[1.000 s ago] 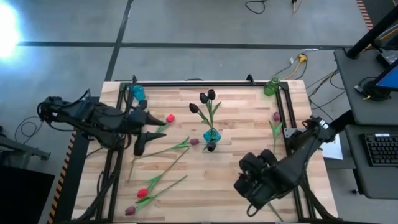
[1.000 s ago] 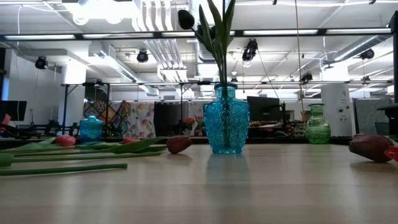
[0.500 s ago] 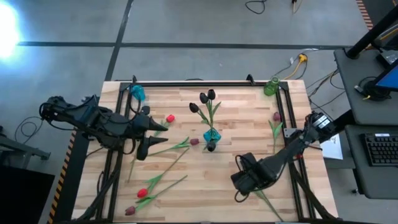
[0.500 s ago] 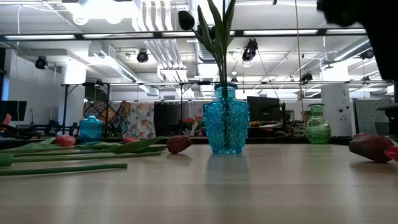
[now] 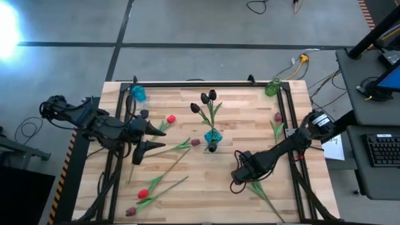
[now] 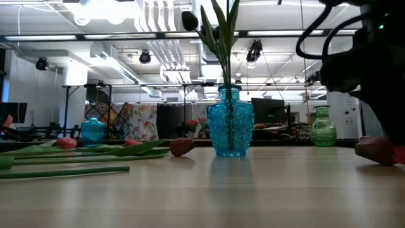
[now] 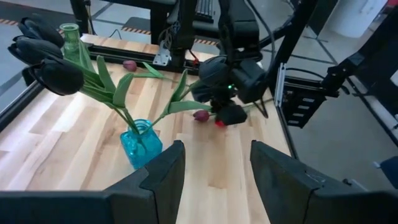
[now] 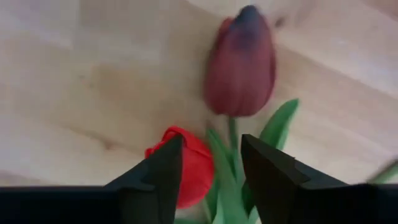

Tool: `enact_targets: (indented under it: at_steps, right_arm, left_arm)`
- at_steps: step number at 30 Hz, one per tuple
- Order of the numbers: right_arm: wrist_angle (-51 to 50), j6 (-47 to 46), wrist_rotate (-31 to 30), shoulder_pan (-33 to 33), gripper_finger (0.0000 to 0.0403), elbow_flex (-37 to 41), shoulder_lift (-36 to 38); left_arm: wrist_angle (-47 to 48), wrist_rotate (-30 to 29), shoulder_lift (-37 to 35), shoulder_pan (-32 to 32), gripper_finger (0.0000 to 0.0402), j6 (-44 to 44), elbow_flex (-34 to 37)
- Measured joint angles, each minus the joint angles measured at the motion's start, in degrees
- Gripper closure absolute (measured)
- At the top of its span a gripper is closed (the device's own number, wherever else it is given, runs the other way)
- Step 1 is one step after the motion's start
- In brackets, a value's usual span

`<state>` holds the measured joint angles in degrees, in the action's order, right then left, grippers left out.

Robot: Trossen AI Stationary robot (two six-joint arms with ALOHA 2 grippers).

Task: Sort flowers into vase by color
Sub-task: Put the dark red flower into the green vase

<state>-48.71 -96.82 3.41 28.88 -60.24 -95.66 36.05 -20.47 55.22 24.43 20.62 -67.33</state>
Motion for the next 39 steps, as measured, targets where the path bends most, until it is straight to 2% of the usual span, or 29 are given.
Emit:
enact_targets:
  at_steps: [7, 22, 28, 34, 39]
  right_arm:
    - [0.2, 0.2, 0.0, -0.1, 0.0297, 0.8, 0.0]
    - [0.7, 2.6, -0.1, -1.1, 0.0347, 2.9, 0.0]
    - [0.4, 5.2, -1.1, -1.1, 0.0388, 1.8, 0.0]
    - [-10.4, 8.0, -6.6, -1.2, 0.0392, -7.3, 0.8]
    - [-25.4, 9.9, -18.0, -1.8, 0.0392, -19.5, 4.9]
  left_arm:
    - [0.0, 0.0, -0.2, 0.2, 0.0233, 0.1, 0.0]
    - [0.0, 0.0, -0.2, 0.6, 0.0233, 0.9, 0.0]
    - [0.0, 0.0, -0.5, 1.0, 0.0233, 0.8, 0.0]
    - [0.1, -0.1, -2.5, 1.0, 0.0233, -0.5, 0.0]
    - [0.0, -2.7, -5.6, 1.0, 0.0233, -2.9, 0.0]
